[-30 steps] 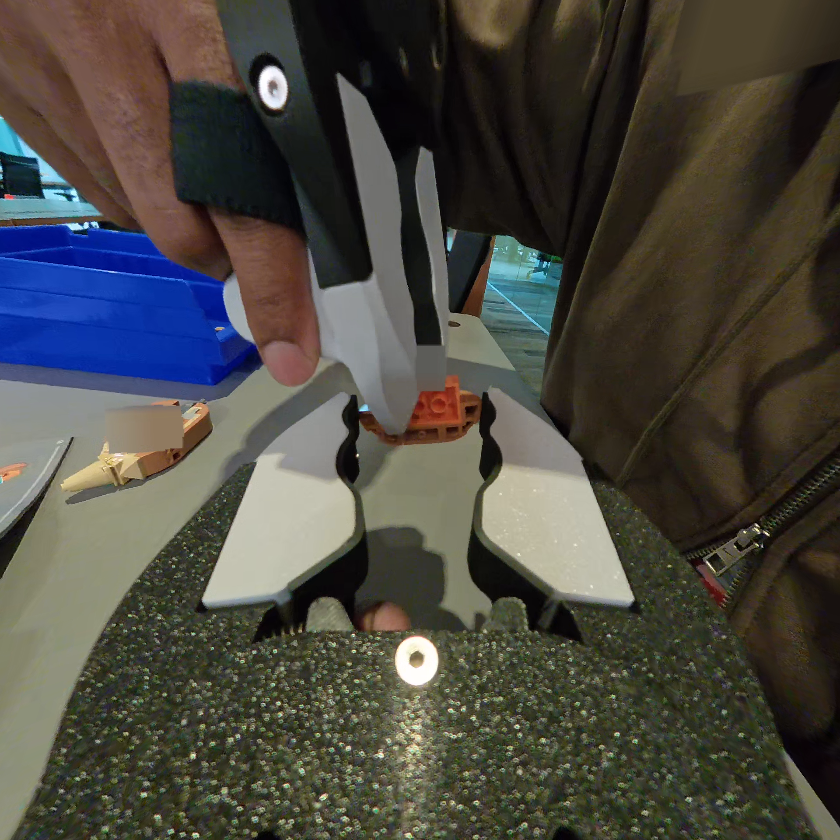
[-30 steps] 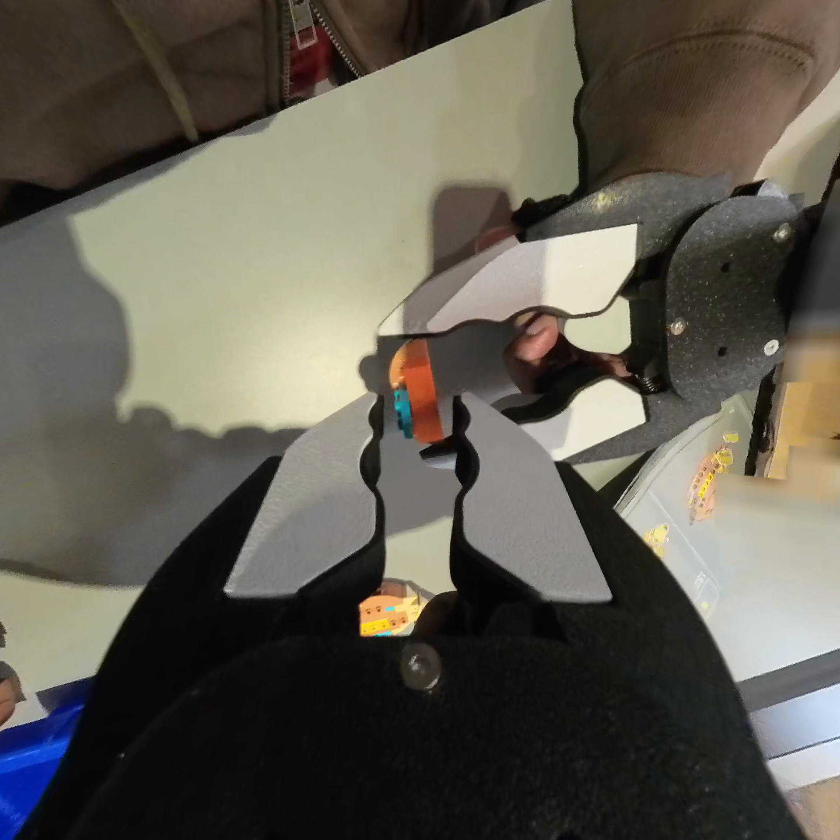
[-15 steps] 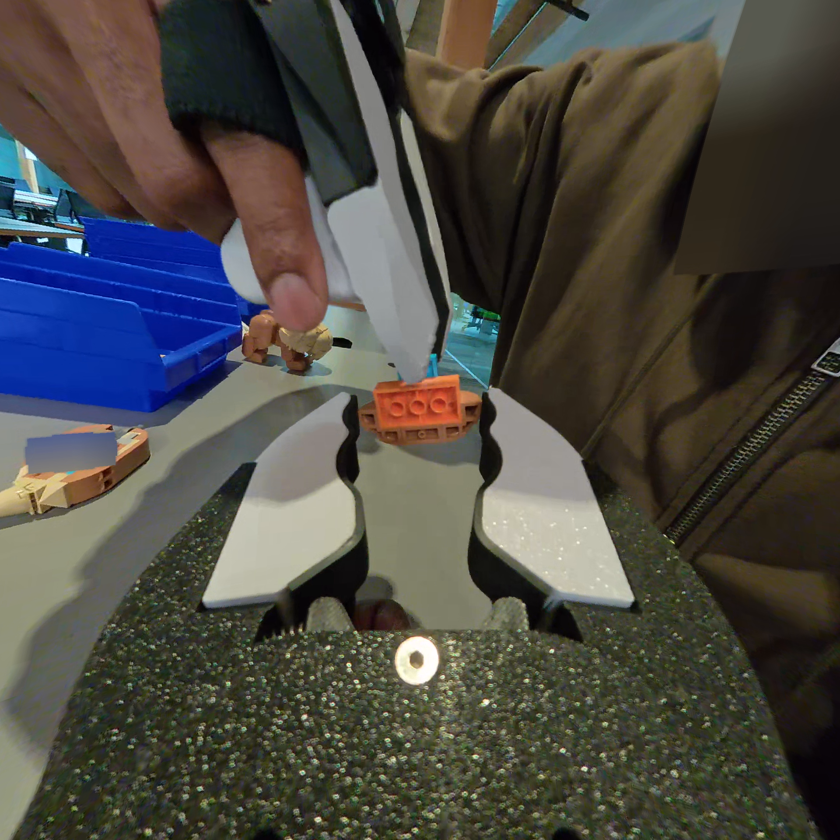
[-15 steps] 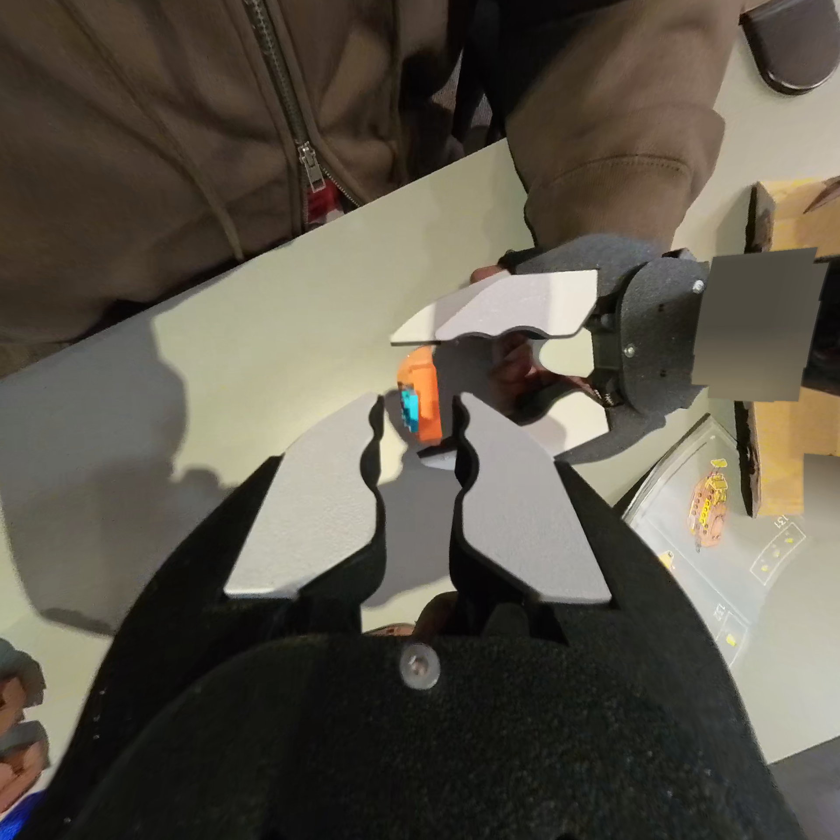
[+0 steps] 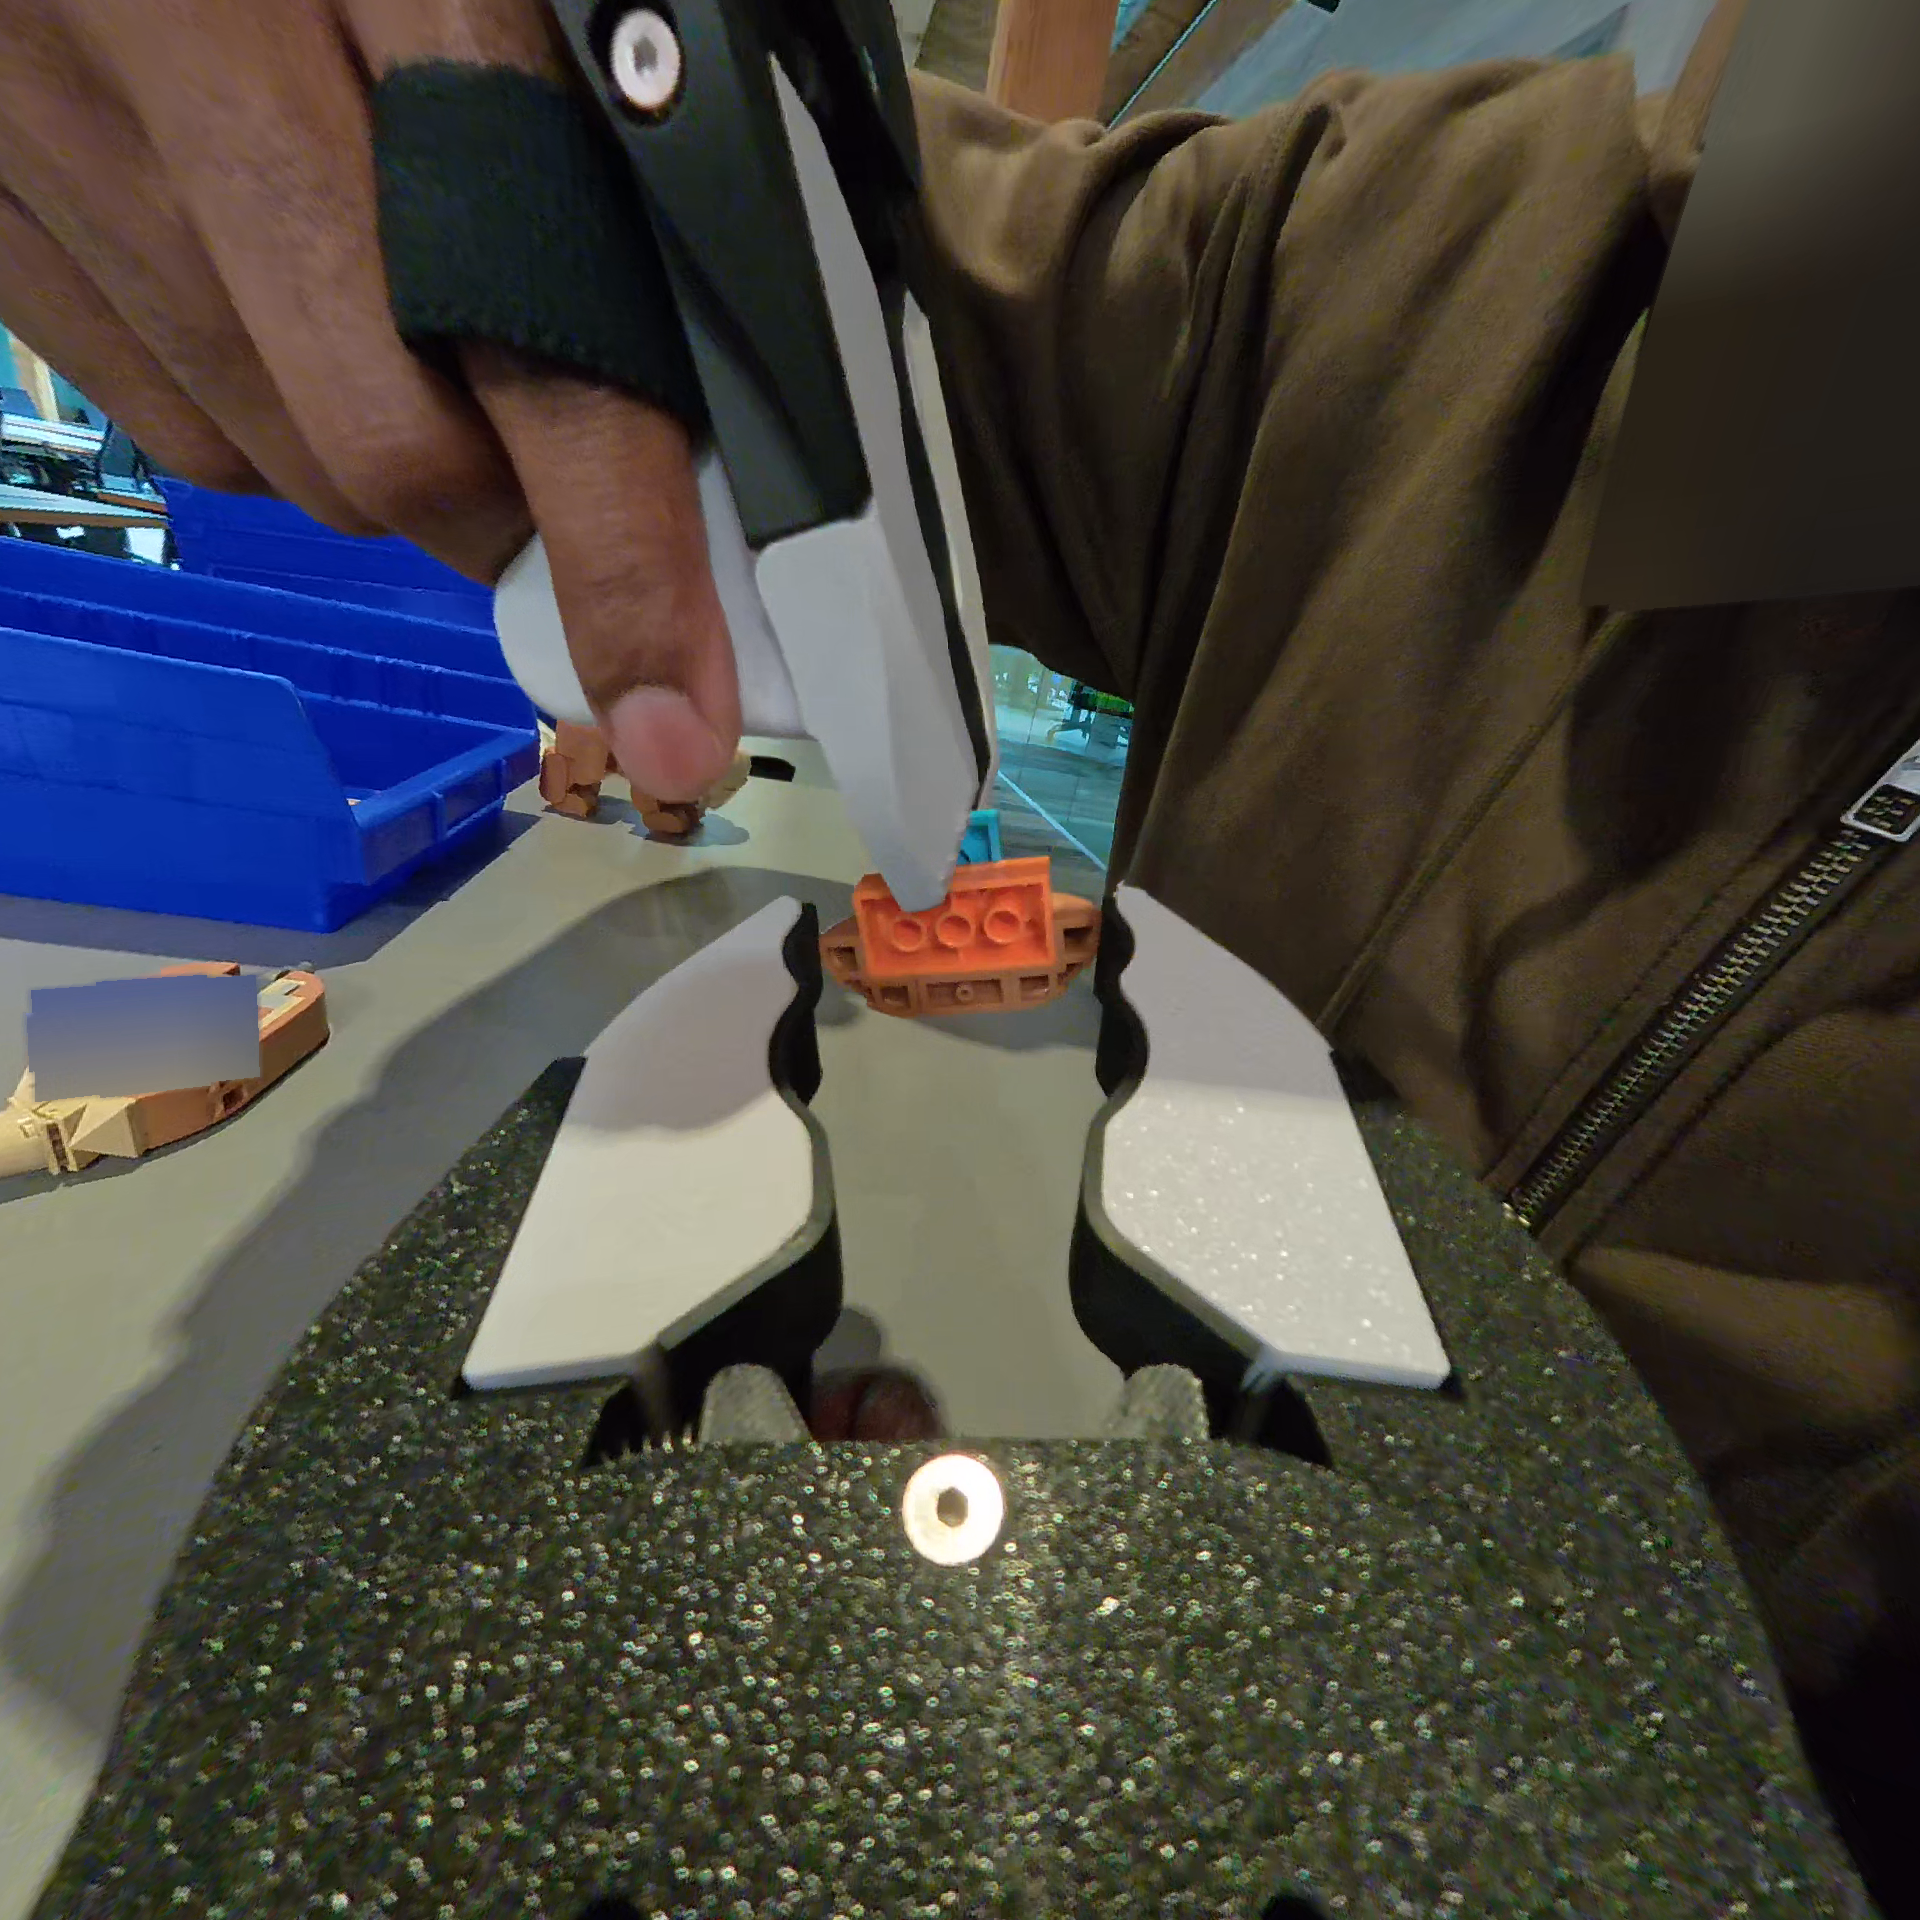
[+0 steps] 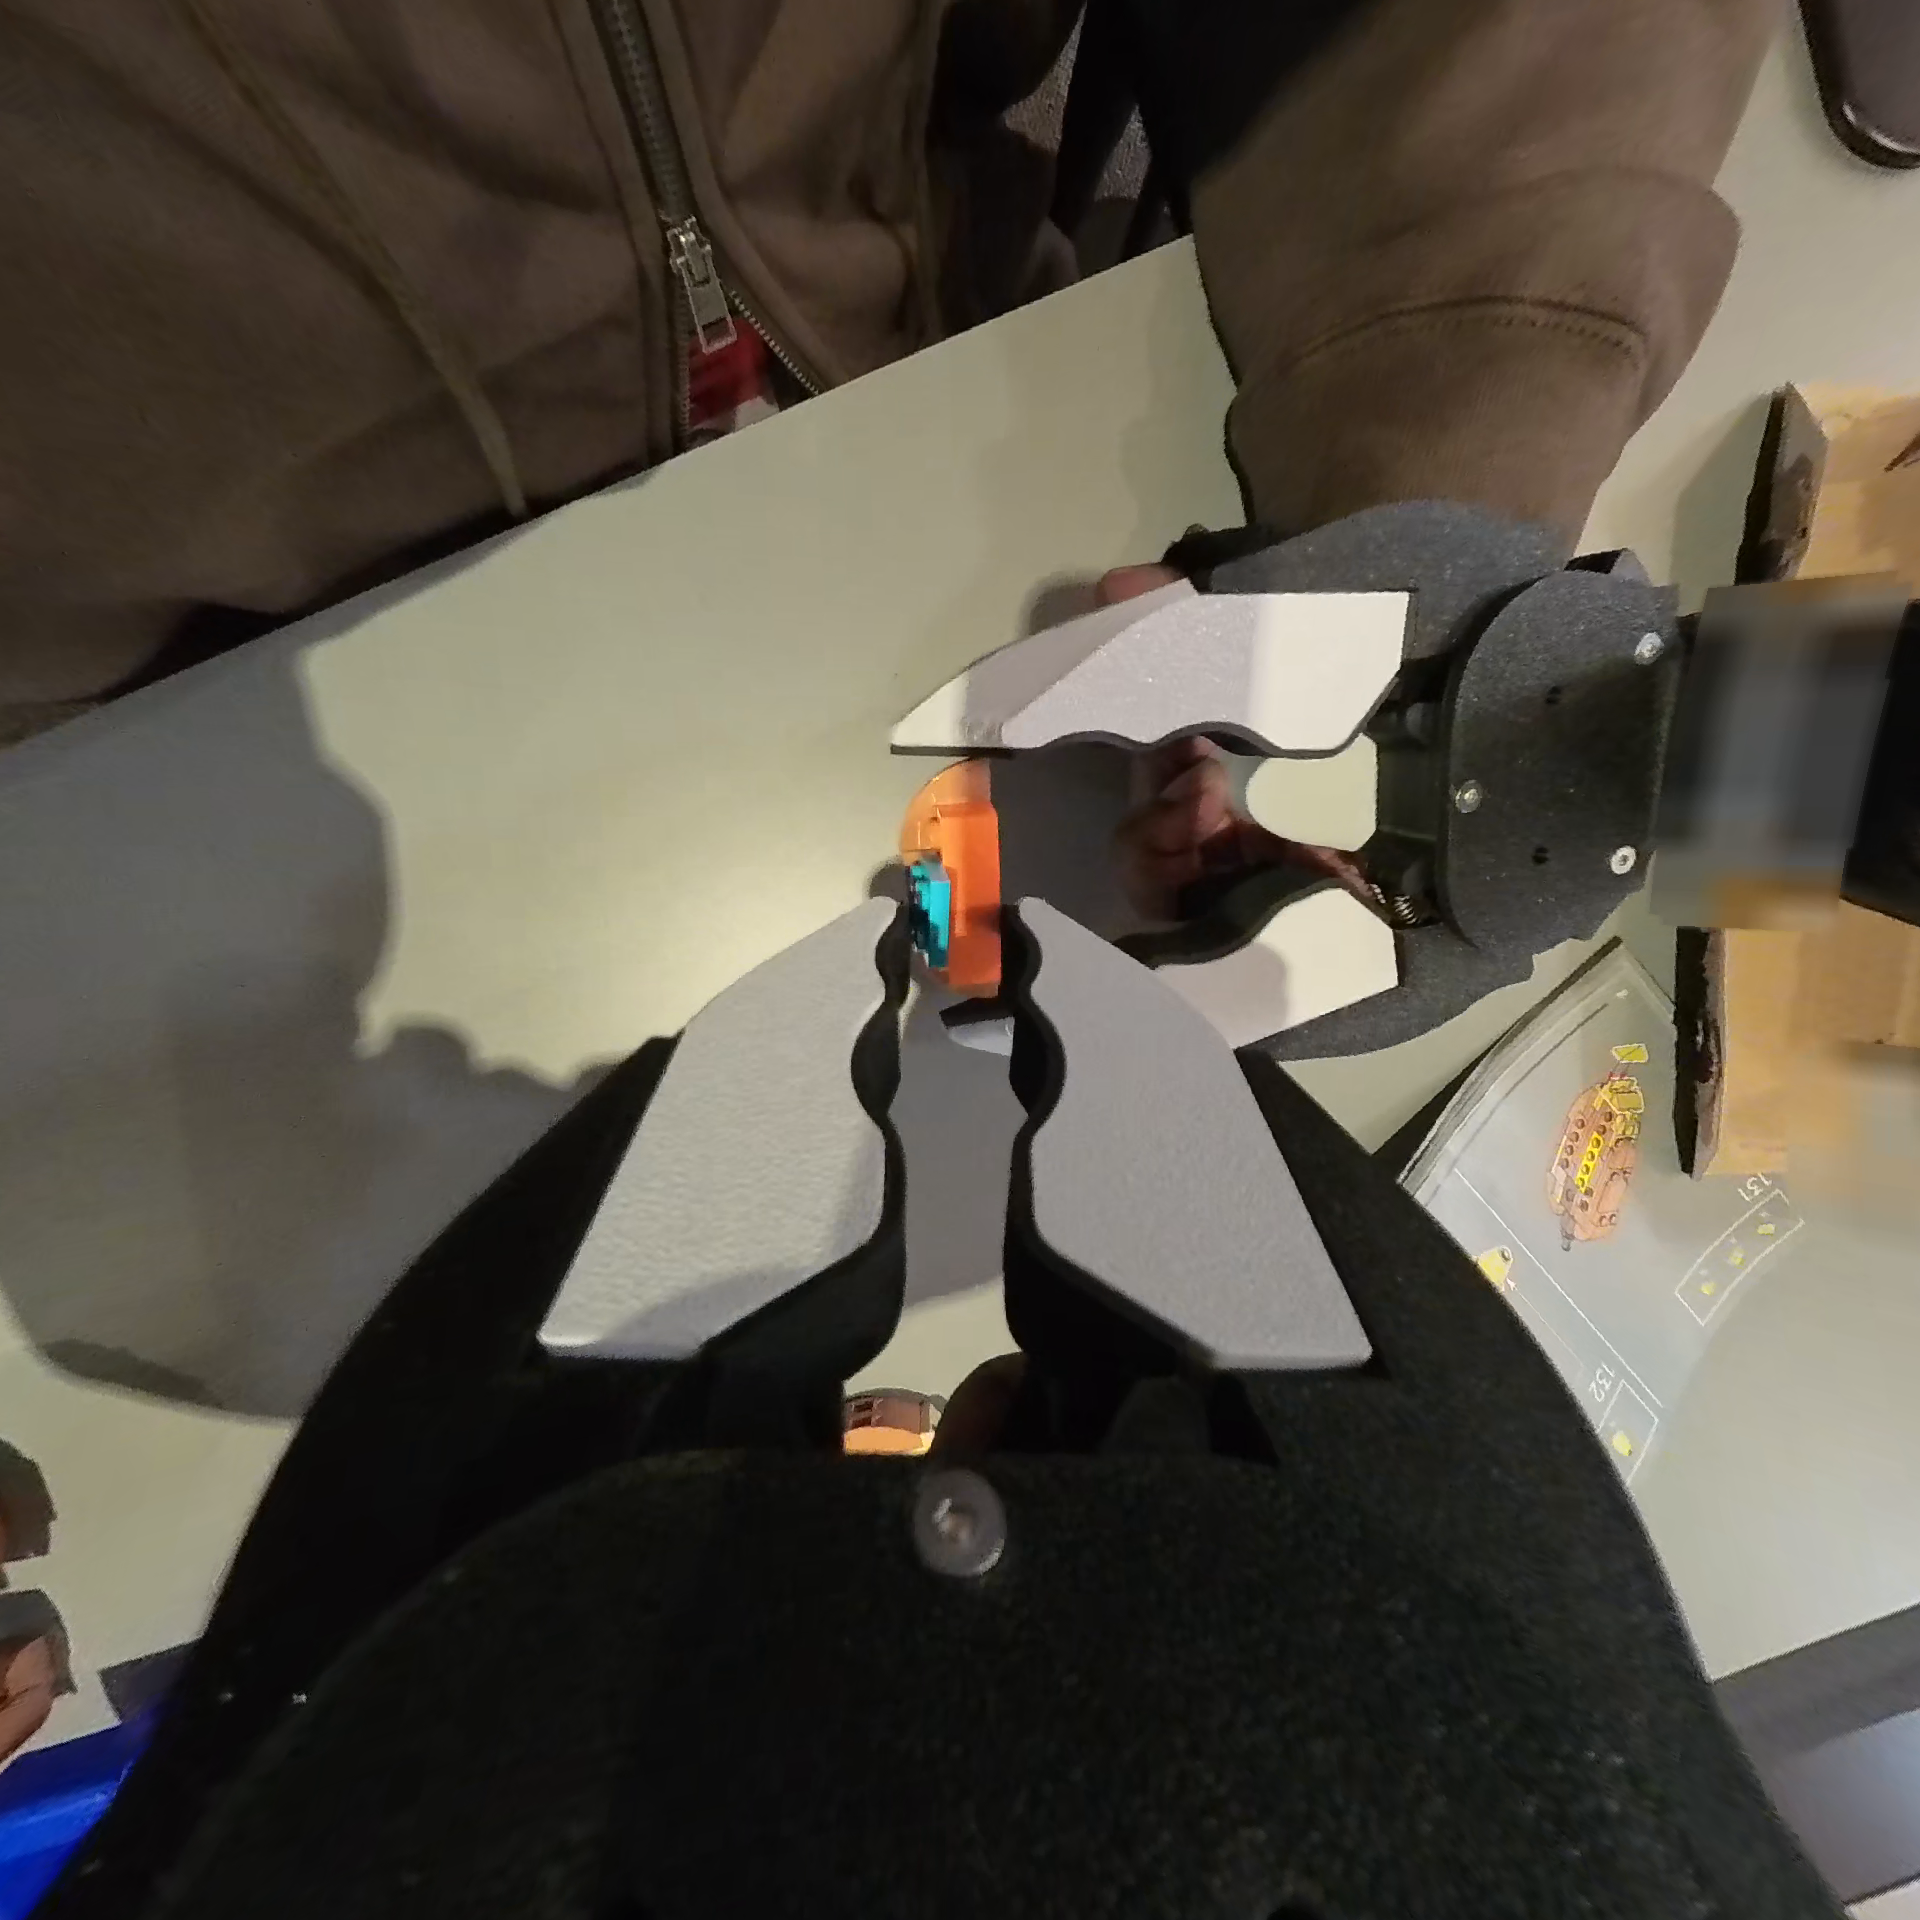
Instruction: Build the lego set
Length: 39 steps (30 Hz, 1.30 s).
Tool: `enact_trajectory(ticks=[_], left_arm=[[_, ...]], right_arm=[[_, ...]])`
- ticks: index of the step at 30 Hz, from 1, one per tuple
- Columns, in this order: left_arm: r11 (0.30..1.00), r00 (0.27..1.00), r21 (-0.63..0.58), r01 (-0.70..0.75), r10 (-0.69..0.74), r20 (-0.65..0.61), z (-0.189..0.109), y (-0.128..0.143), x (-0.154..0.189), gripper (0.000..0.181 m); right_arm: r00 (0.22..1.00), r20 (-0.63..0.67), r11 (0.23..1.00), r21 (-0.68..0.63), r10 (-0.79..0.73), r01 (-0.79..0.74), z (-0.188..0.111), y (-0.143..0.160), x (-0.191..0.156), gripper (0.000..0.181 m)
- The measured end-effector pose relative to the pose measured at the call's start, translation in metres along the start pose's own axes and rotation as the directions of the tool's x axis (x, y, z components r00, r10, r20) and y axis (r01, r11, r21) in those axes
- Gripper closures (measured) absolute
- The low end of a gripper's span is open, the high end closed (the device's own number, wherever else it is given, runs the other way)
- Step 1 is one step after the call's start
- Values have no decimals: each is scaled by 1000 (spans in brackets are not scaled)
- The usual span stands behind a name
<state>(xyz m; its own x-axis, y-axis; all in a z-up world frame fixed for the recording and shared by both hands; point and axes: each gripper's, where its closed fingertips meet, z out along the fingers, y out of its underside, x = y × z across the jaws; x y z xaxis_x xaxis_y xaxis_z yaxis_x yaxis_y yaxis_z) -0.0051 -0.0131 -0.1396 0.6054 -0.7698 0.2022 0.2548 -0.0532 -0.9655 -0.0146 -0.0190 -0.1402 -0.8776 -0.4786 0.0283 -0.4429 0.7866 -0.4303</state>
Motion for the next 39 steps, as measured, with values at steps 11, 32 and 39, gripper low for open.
enact_trajectory(ticks=[11,32,39], left_arm=[[1000,1000,-19,-4,4,-6,1,3,1,130],[999,1000,-53,-13,12,-13,4,9,3,130],[998,1000,-56,-14,14,2,4,9,1,130]], right_arm=[[999,-4,999,-20,-32,32,3,0,-2,167],[999,-11,999,0,-32,32,8,1,-4,167],[1000,-25,1000,7,-7,8,7,2,-3,167]])
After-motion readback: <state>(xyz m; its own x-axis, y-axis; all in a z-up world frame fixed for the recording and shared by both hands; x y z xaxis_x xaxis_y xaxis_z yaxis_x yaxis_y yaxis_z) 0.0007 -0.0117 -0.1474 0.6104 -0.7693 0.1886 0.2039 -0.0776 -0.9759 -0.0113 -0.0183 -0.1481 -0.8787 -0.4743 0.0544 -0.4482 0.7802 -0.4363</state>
